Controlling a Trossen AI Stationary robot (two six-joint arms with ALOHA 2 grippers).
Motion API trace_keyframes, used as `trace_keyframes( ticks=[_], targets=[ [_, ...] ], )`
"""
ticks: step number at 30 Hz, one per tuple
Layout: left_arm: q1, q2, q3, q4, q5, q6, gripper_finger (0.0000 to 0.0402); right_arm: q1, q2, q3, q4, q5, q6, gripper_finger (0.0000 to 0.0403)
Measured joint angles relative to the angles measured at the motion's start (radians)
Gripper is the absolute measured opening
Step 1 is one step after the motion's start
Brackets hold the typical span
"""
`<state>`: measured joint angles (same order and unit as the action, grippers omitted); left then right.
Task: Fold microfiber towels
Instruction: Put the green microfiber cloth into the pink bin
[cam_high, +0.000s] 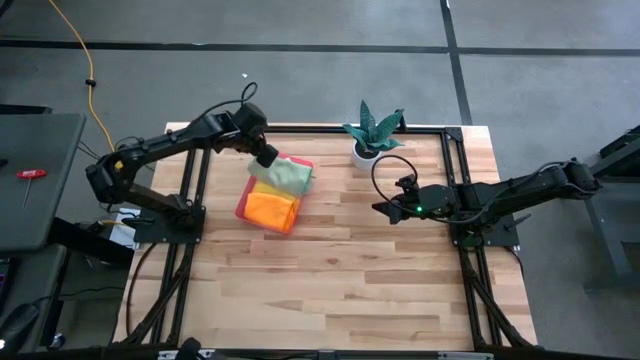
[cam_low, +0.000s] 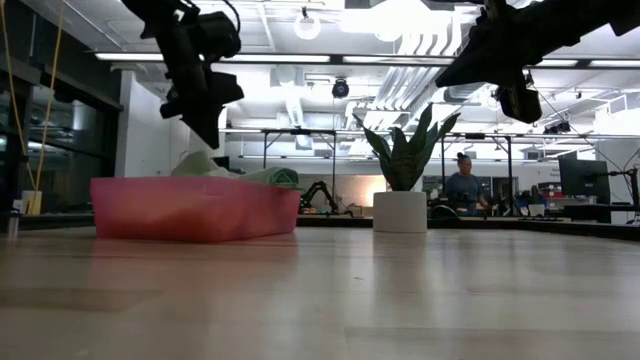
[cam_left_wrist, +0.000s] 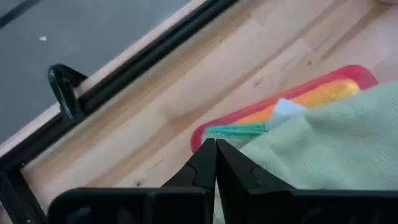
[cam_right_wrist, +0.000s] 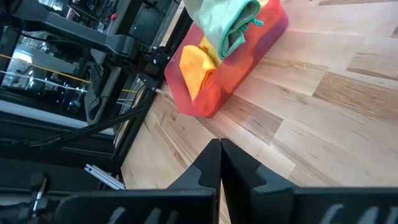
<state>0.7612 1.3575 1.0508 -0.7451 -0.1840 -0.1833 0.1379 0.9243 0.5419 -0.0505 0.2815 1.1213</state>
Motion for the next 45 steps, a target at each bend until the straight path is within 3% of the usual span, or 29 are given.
trace_keyframes(
  ticks=[5, 14, 21, 35, 45],
  targets=[
    [-0.014, -0.005, 0.008, -0.092, 0.113, -0.005, 0.0, 0.0, 0.0, 0.0, 0.0, 0.0, -0.003, 0.0],
    [-0.037, -0.012, -0.004, -0.086, 0.093, 0.004, 0.0, -0.001, 0.0, 0.0, -0.003, 0.006, -0.024, 0.0],
    [-0.037, 0.06, -0.075, 0.01, 0.13, -0.032, 0.0, -0.001, 0.0, 0.0, -0.003, 0.006, -0.023, 0.0],
    [-0.101, 0.251, -0.074, 0.074, 0.074, -0.09, 0.0, -0.001, 0.0, 0.0, -0.004, 0.006, -0.003, 0.0],
    [-0.103, 0.31, -0.073, 0.102, 0.071, -0.105, 0.0, -0.001, 0.0, 0.0, -0.004, 0.007, -0.003, 0.0]
  ],
)
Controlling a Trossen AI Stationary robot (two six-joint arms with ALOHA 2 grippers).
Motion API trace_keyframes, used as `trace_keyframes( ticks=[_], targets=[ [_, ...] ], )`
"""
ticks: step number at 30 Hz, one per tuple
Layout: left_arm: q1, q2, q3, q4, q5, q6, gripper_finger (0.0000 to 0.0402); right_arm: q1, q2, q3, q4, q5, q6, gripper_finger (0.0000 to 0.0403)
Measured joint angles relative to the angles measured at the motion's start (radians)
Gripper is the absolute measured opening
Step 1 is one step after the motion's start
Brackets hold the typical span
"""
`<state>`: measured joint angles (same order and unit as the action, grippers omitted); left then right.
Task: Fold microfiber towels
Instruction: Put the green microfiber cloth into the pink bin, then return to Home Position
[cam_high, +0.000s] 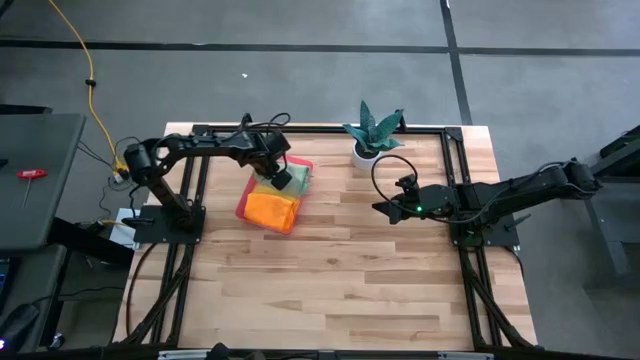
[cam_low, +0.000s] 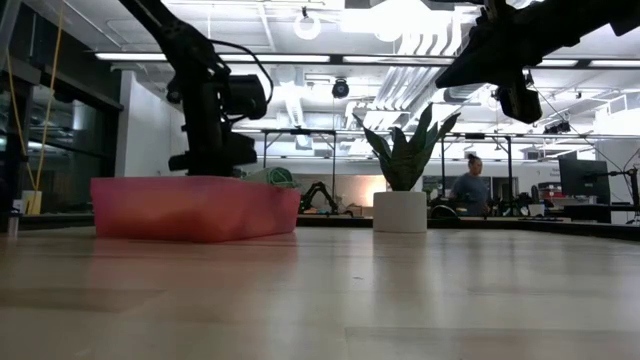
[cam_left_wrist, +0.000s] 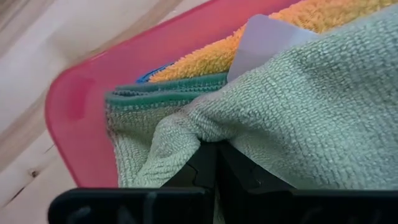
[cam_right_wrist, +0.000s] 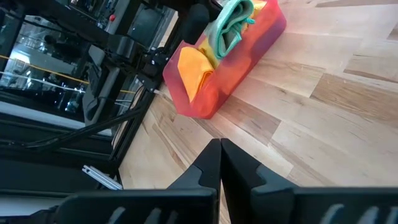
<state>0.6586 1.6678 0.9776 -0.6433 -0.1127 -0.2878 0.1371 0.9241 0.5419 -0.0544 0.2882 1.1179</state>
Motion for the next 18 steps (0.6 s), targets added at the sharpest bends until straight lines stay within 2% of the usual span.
trace_keyframes(
  ticks=[7, 13, 18],
  targets=[
    [0.003, -0.019, 0.021, -0.021, 0.011, 0.013, 0.0, 0.0, 0.0, 0.0, 0.0, 0.0, 0.0, 0.0],
    [0.01, -0.125, 0.088, -0.018, 0.004, 0.039, 0.0, 0.0, 0.0, 0.0, 0.001, 0.0, -0.005, 0.0],
    [0.007, -0.242, 0.135, -0.012, 0.008, 0.083, 0.0, 0.0, 0.0, 0.0, 0.043, 0.033, -0.08, 0.0]
  ],
)
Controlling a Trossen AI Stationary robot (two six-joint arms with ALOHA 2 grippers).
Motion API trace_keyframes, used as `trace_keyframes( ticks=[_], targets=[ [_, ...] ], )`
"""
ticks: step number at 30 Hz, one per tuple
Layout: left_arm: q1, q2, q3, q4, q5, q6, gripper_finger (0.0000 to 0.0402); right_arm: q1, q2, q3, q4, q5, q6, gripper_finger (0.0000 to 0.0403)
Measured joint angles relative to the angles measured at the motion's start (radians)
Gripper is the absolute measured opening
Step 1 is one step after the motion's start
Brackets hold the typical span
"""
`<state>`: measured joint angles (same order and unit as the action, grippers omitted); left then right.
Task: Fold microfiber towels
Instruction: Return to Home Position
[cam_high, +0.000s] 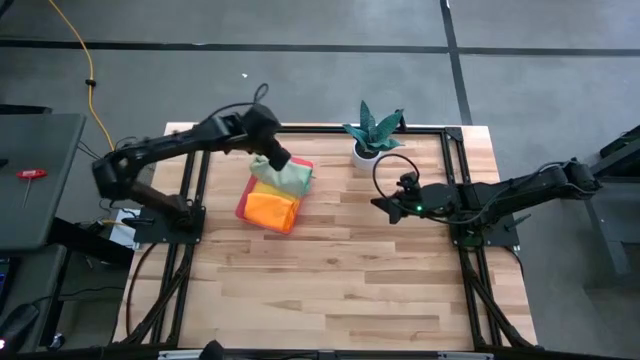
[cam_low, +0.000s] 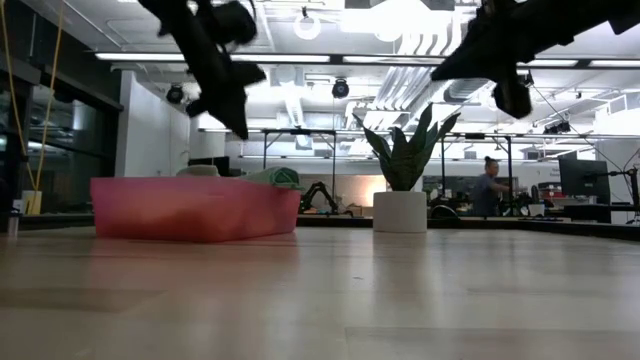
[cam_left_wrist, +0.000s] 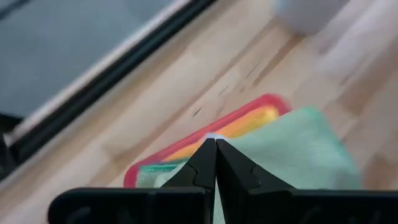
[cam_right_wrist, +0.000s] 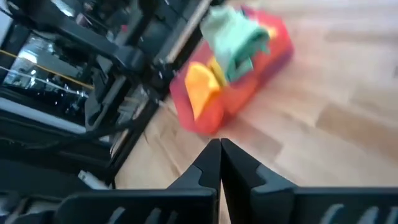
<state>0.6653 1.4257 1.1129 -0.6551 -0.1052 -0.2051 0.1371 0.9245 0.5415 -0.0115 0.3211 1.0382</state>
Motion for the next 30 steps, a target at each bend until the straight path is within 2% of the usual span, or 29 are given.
trace_keyframes(
  ticks=[6, 10, 14, 18, 21, 25, 30],
  targets=[
    [-0.096, -0.254, -0.043, 0.078, 0.097, 0.015, 0.0, 0.0, 0.0, 0.0, 0.156, 0.075, -0.23, 0.0],
    [-0.238, -0.462, -0.156, 0.263, 0.136, -0.03, 0.0, 0.0, 0.0, 0.0, 0.269, 0.068, -0.361, 0.0],
    [-0.399, -0.645, -0.295, 0.421, 0.139, -0.077, 0.0, 0.0, 0.0, 0.0, 0.342, 0.053, -0.41, 0.0],
    [-0.537, -0.796, -0.446, 0.553, 0.09, -0.107, 0.0, 0.0, 0.0, 0.0, 0.362, 0.051, -0.415, 0.0],
    [-0.599, -0.901, -0.55, 0.612, 0.023, -0.124, 0.0, 0.0, 0.0, 0.0, 0.376, 0.033, -0.425, 0.0],
    [-0.639, -1.052, -0.676, 0.642, -0.048, -0.148, 0.0, 0.0, -0.002, 0.0, 0.386, -0.006, -0.464, 0.0],
    [-0.654, -1.243, -0.803, 0.657, -0.055, -0.177, 0.0, 0.0, -0.003, 0.0, 0.385, -0.01, -0.451, 0.0]
  ],
)
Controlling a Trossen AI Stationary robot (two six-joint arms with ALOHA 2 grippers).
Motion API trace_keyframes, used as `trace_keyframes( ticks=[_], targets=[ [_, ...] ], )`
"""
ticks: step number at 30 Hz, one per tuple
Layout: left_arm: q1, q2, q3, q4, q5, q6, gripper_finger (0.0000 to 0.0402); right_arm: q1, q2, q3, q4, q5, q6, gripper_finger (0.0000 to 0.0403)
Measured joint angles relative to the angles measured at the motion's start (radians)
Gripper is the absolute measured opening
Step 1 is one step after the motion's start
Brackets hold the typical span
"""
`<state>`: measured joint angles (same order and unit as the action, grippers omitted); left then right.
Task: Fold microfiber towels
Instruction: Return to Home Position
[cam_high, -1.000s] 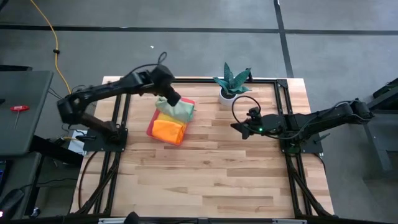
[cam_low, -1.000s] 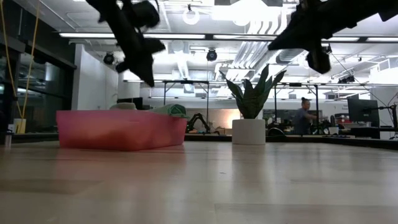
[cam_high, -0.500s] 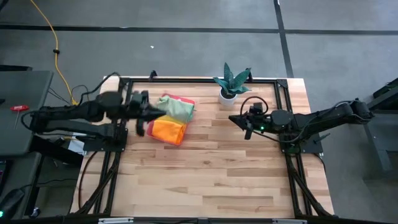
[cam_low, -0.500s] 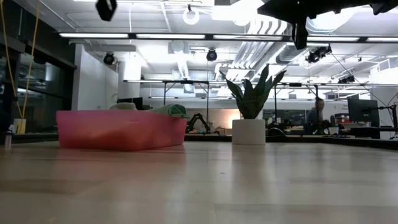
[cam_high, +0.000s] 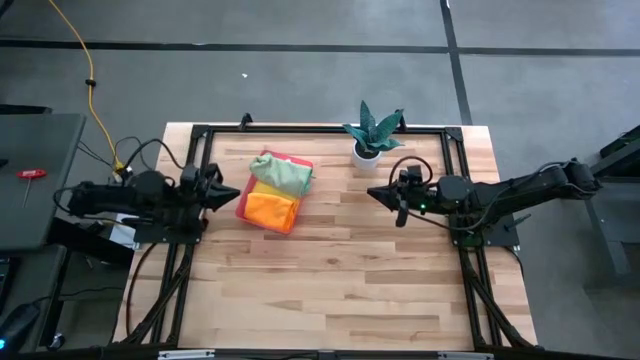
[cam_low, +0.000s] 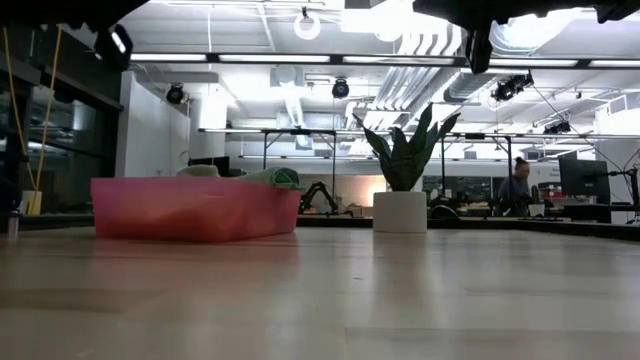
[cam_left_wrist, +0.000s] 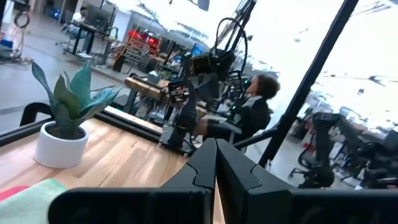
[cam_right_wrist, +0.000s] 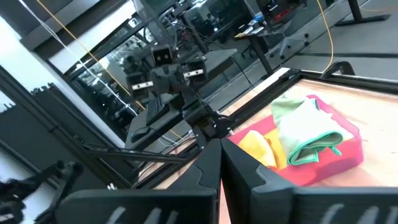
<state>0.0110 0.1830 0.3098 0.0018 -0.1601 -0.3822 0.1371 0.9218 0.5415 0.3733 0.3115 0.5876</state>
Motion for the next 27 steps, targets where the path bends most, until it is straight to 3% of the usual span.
trace_keyframes(
  ticks=[6, 13, 16, 24, 27],
  targets=[
    [0.01, -0.183, -0.117, -0.008, 0.001, 0.011, 0.0, 0.0, -0.017, 0.0, -0.002, -0.006, 0.017, 0.0],
    [0.028, -0.182, -0.226, 0.017, 0.032, -0.035, 0.0, 0.0, -0.076, 0.0, -0.016, -0.007, 0.014, 0.0],
    [0.03, -0.18, -0.297, 0.141, 0.035, -0.077, 0.0, 0.0, -0.108, 0.0, -0.038, -0.005, -0.009, 0.0],
    [0.037, -0.17, -0.299, 0.025, 0.018, -0.089, 0.0, -0.008, -0.165, 0.0, -0.132, -0.009, -0.052, 0.0],
    [0.037, -0.166, -0.299, 0.026, 0.047, -0.087, 0.0, -0.046, -0.165, 0.0, -0.151, -0.094, -0.064, 0.0]
  ],
)
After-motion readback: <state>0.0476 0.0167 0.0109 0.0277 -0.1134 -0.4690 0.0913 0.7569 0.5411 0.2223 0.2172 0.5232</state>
